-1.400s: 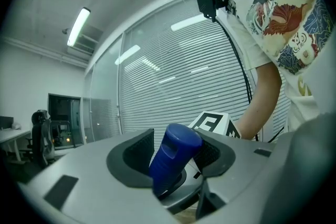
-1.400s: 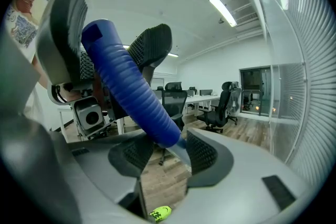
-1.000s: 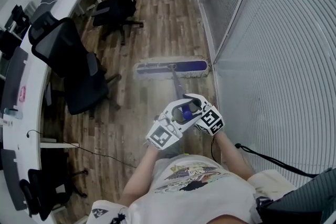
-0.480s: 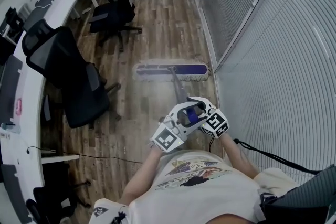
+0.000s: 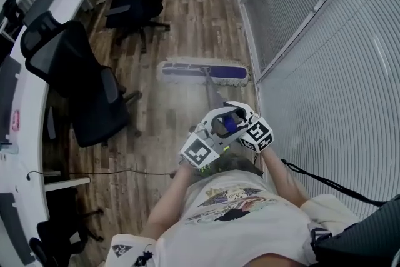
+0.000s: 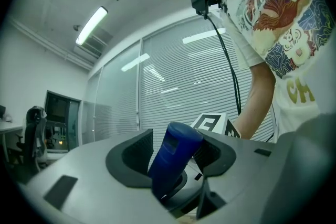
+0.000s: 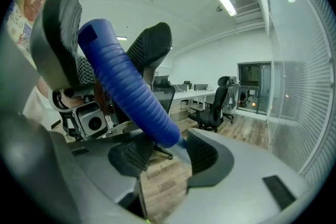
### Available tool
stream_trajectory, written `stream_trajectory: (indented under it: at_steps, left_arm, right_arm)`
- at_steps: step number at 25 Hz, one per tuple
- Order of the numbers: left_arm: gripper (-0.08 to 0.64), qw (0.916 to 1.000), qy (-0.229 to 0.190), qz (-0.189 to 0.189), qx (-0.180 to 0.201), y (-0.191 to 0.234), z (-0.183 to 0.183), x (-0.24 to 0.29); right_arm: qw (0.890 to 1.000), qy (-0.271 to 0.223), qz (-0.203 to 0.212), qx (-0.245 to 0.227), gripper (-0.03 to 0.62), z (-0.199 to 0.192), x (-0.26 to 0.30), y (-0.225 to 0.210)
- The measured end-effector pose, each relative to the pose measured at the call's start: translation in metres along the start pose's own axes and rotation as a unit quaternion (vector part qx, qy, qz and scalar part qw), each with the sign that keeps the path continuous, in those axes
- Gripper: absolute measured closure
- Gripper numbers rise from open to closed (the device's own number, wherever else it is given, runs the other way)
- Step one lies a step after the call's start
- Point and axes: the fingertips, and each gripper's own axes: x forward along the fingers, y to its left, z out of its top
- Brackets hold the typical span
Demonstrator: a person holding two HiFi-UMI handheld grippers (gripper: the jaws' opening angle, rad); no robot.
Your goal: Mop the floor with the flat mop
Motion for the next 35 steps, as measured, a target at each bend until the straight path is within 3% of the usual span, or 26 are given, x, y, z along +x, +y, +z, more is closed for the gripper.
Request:
stream_trajectory:
  at_steps: [15,27,35]
  left_arm:
    - [0.367,0.9984,0.045,-0.032,-0.012,0.052,-0.021,0.027]
    - [0.37,0.9949,0.092,-0.042,0.001,0.022,-0.038,0.018]
    - [0.371,0.9934,0.105,-0.048,0.001,0.004,-0.029,0.017]
  right_arm:
    - [1.0,-0.012,-0.007,0.014,0.402,0.007,0.03,-0.055]
    - [1.0,-0.012,-0.011,0.012,0.402,-0.011,0.02,-0.034]
    - [1.0,-0.016,-0.016,0.016,0.402,-0.009,0.005,-0.022]
